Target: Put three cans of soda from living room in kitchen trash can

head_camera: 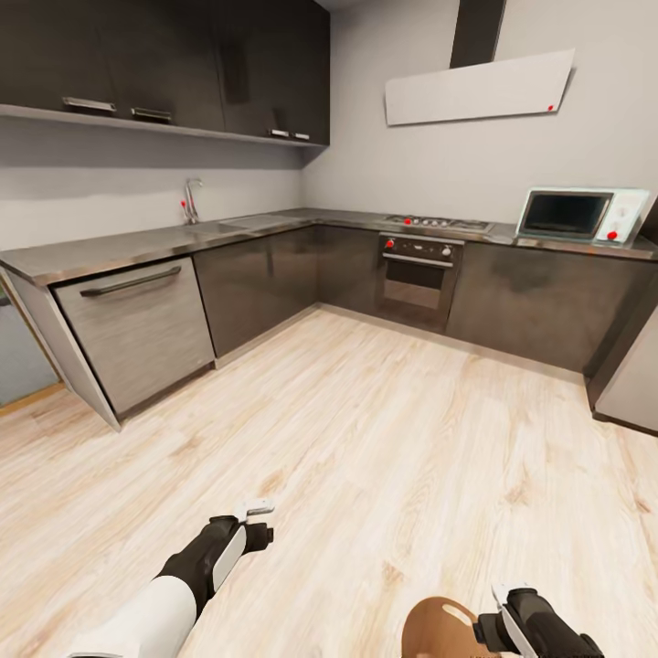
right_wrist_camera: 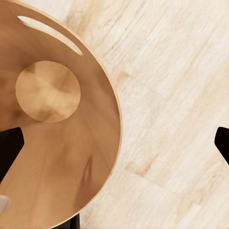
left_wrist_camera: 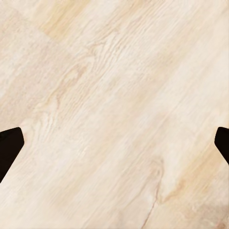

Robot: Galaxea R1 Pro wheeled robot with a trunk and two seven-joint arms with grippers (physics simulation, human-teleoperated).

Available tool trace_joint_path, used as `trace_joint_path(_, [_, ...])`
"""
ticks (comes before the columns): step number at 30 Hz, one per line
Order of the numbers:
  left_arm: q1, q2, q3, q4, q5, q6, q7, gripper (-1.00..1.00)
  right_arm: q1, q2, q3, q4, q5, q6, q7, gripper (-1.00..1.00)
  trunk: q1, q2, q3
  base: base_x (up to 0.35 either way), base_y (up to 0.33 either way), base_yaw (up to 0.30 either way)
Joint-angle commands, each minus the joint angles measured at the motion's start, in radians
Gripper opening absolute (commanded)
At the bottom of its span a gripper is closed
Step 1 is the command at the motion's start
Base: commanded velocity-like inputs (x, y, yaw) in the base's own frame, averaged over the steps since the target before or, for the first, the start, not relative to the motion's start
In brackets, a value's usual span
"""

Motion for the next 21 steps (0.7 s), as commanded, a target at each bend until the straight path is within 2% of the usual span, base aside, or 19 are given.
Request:
trace_joint_path(1, [0.000,0.000,0.000,0.000,0.000,-0.002,0.000,1.00,-0.002,0.000,0.000,0.002,0.000,0.000,0.000,1.00,0.004,-0.007,-0.003,0.000,0.000,0.000])
trace_joint_path(21, [0.000,0.000,0.000,0.000,-0.001,-0.005,-0.002,1.00,-0.007,-0.002,0.000,0.017,0.001,0.000,0.000,1.00,0.081,-0.147,-0.066,0.000,0.000,0.000])
